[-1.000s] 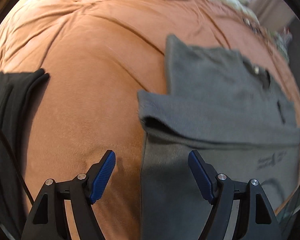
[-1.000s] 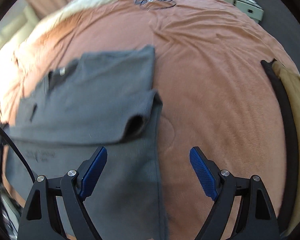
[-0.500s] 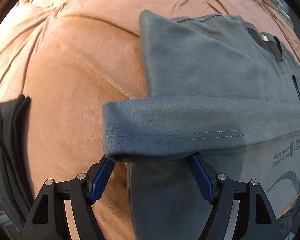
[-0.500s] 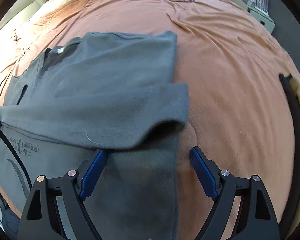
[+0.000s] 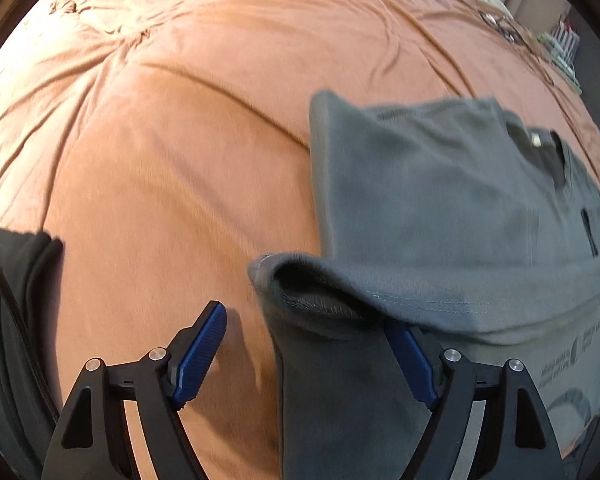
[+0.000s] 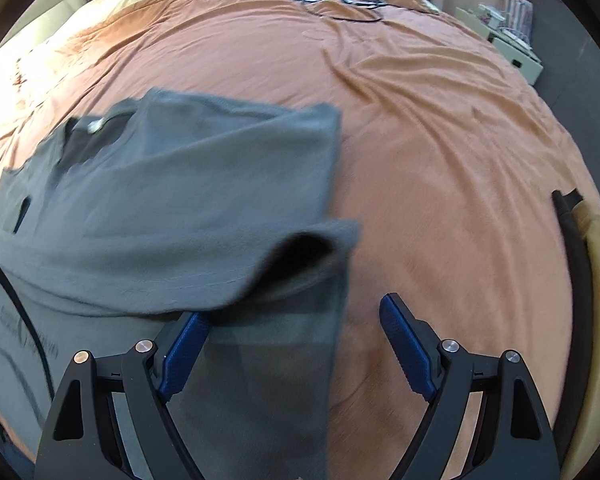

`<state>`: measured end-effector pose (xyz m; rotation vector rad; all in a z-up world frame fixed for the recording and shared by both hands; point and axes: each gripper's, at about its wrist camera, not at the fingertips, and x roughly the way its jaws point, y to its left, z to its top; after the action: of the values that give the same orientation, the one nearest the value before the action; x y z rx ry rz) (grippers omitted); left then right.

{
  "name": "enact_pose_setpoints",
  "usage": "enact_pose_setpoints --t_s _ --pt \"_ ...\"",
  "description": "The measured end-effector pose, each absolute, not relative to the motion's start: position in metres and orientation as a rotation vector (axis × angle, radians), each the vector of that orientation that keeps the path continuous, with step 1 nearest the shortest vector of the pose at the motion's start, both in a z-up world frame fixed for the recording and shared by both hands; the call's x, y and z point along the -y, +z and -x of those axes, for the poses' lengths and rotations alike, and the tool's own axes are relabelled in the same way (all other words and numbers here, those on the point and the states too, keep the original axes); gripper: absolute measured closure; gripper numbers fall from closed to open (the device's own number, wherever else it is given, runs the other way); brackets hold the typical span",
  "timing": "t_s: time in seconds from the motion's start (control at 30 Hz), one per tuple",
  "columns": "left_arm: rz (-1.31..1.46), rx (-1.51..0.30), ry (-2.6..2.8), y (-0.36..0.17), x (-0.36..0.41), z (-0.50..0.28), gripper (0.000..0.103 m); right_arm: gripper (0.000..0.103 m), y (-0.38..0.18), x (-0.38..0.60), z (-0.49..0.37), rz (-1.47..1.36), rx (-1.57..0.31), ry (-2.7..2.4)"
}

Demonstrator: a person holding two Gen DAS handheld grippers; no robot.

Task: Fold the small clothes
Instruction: 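Lower both grippers to the folded hem edge and pinch it closed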

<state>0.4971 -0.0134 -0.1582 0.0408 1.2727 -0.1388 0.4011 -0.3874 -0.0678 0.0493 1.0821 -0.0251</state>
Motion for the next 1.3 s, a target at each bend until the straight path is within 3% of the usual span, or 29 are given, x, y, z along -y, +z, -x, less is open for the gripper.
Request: enact_pose_setpoints --t_s 0.3,0.63,0.8,1.0,1.2,1.3 --pt "0.005 -1.179 -0.081 -0.132 0.012 -0.529 0.021 0.019 -0.056 0.41 -0.427 -0.143 -1.012 -0.126" --pt "0.135 -1.118 -0.14 -0.106 -0.007 -0.507 0.023 0.02 -0.047 0.43 -0.396 -0.245 -0.964 -0.028" --pt "0.092 -1.141 -0.187 -0.114 -0.006 -0.498 0.025 0.034 -0.05 0.433 -0.396 -0.237 -0.987 0.014" --pt "0.109 -1.189 -0.184 -0.141 -0.004 -0.503 0.041 0.044 -0.06 0.431 -0.413 -0.253 -0.995 0.018" --pt "0.203 -1.191 -0.179 -0.159 -0.007 -0.521 0.052 0.062 -0.072 0.432 -0.434 -0.273 -1.006 0.027" --pt "0.258 -1.173 -0.184 -0.16 -0.013 -0.526 0.055 0.077 -0.076 0.432 -0.438 -0.295 -1.004 0.037"
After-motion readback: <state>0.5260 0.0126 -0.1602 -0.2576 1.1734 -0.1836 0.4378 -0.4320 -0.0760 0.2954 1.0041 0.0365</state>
